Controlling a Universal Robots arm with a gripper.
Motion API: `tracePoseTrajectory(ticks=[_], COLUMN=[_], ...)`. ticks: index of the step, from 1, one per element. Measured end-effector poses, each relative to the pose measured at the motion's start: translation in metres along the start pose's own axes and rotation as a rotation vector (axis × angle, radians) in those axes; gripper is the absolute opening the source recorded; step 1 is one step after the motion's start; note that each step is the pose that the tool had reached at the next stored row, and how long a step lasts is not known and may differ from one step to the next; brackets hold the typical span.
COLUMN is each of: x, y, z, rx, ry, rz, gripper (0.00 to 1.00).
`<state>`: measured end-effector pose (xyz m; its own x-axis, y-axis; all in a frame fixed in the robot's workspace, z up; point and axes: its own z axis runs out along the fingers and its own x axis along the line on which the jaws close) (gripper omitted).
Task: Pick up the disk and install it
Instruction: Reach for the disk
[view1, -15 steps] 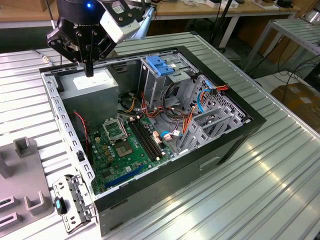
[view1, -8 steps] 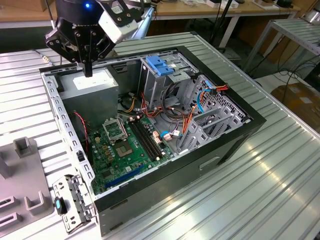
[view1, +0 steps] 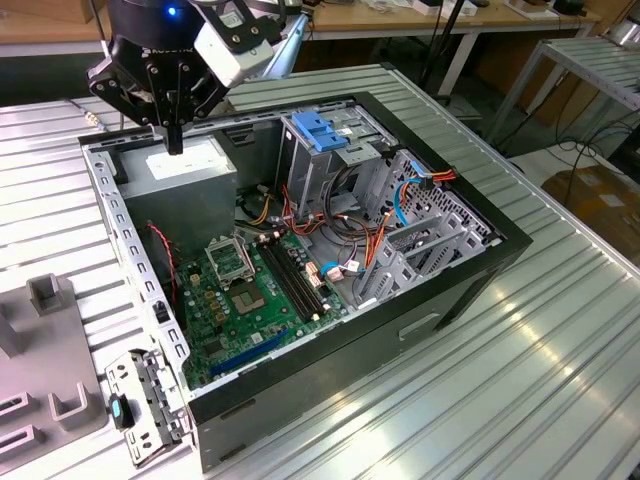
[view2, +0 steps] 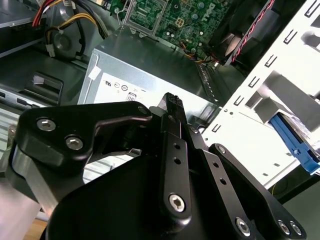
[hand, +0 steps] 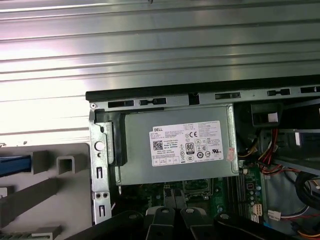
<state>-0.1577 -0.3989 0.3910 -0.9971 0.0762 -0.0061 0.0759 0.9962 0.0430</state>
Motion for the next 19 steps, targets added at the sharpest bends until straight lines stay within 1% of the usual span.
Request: tracePoseTrajectory(ticks=[19], x=[0.0053], y=[-0.0004], z=[0.0001], rx=[0.0001], ry=[0.0009], rz=[0.0], gripper=[0.11])
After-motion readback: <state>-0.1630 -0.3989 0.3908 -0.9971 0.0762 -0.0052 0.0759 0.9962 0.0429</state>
